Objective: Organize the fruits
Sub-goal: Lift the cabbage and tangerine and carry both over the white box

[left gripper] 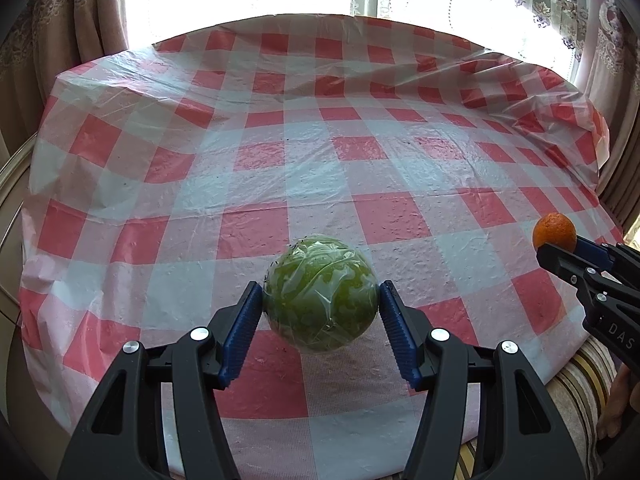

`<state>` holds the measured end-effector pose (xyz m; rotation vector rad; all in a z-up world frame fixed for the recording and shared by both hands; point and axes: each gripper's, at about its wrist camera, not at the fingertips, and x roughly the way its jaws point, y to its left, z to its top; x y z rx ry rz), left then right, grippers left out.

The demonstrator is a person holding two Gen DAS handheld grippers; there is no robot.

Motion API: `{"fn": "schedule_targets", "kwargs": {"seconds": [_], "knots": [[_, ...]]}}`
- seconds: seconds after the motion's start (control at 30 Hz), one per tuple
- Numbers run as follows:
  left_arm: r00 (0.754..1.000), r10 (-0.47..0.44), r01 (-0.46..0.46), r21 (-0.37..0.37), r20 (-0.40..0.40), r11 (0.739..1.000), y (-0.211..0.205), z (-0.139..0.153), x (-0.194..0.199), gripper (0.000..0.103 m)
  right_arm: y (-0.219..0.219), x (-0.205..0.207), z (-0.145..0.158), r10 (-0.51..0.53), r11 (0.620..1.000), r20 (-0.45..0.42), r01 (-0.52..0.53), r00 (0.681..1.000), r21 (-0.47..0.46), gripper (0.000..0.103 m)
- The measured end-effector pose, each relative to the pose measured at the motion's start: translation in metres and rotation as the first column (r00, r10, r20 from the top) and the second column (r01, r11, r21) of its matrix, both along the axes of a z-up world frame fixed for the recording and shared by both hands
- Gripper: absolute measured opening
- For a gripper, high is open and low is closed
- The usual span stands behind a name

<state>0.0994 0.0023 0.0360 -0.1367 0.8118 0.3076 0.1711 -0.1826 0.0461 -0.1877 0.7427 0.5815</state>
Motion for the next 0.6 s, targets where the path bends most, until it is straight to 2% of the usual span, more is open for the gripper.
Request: {"fn": "schedule_targets", "kwargs": {"seconds": [0.6], "knots": [[0.999,-0.025,0.024,0.027,0.022,0.999,-0.016,0.016,-0.006,0.058,-0.033,-0.014,0.007,-0.025,1.000,-0.010,0.025,1.000,0.016,0.033]]}}
